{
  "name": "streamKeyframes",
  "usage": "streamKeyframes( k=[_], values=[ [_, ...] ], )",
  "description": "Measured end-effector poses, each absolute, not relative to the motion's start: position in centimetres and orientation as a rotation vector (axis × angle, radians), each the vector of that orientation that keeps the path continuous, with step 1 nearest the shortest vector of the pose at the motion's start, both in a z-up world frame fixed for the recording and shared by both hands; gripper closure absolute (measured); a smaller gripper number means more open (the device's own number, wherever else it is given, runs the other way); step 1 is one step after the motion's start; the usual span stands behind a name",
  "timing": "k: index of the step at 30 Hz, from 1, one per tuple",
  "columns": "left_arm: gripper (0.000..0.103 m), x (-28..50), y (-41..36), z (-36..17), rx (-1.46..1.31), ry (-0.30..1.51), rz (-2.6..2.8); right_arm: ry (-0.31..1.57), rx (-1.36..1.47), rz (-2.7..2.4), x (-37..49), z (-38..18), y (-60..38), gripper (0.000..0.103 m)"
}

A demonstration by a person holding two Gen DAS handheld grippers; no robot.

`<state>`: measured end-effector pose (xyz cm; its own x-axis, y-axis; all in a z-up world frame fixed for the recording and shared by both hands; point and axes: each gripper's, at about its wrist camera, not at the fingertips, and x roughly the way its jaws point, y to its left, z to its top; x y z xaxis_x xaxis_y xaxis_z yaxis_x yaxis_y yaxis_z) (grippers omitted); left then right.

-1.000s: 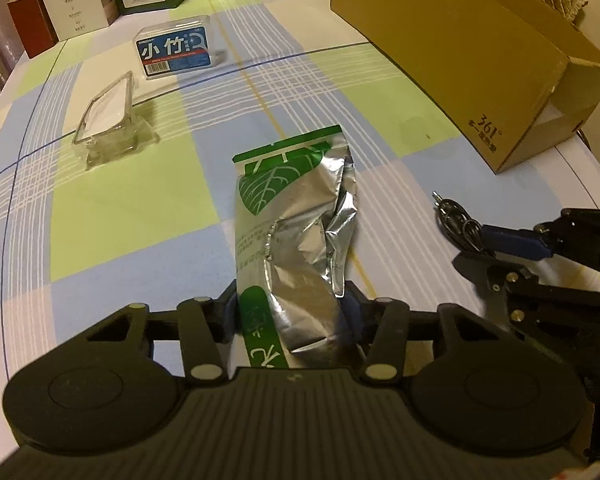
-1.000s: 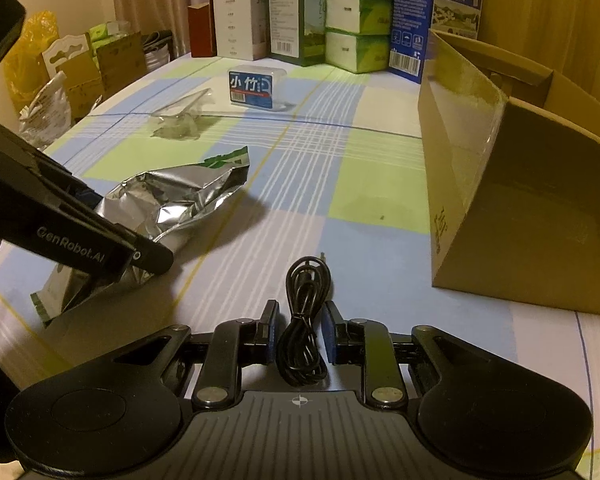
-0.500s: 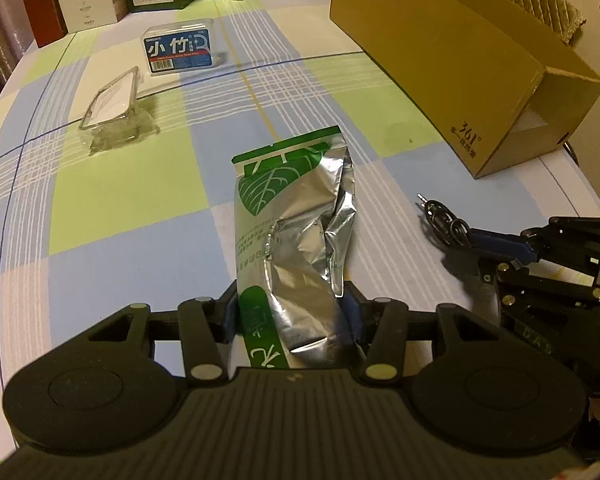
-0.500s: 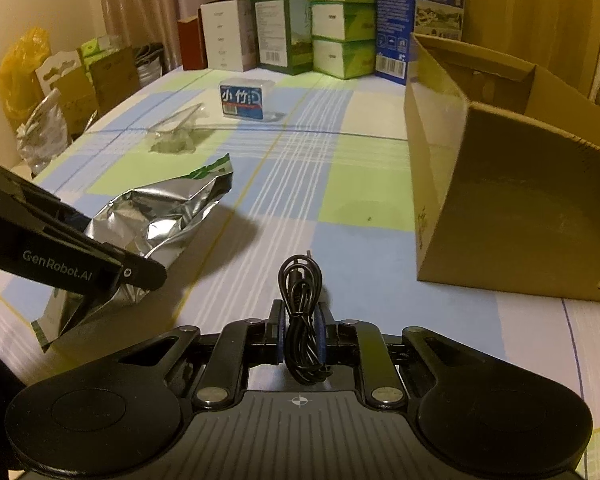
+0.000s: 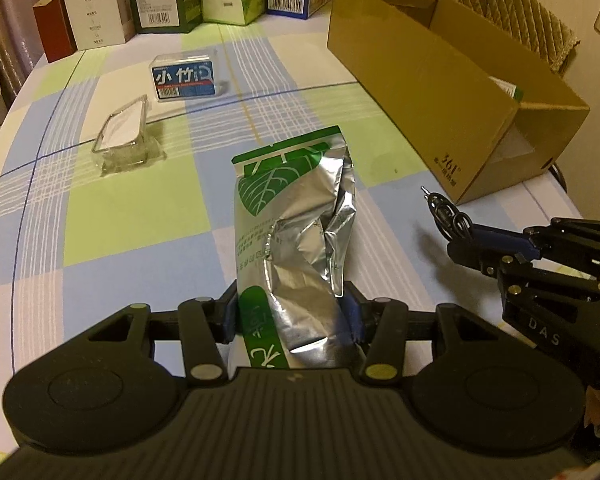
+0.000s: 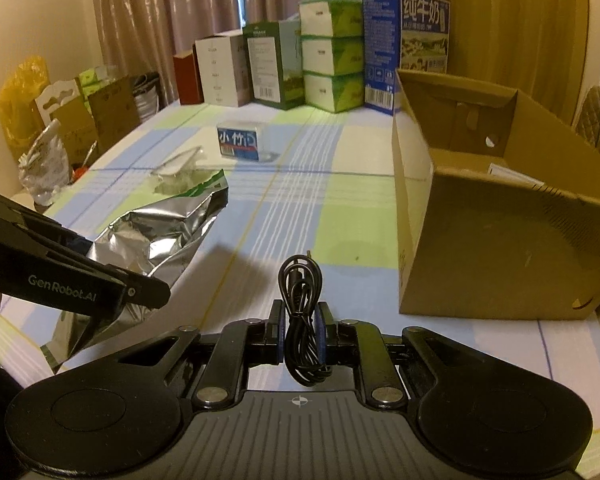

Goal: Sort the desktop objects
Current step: 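Grasp the silver foil packet with left tool while right tool grasps black cable, then carry the foil packet and black cable over the cardboard box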

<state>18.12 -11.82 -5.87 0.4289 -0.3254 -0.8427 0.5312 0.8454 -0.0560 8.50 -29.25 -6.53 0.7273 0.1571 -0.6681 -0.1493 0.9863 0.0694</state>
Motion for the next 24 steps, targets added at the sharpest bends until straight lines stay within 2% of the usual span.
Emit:
streamKeyframes(
  k=[24],
  values=[
    [0.058,15.0,-14.3,-0.3,0.171,0.891,-0.572,0.594,0.038,0.096,6.1,0.3,-32.3,0.091]
  ],
)
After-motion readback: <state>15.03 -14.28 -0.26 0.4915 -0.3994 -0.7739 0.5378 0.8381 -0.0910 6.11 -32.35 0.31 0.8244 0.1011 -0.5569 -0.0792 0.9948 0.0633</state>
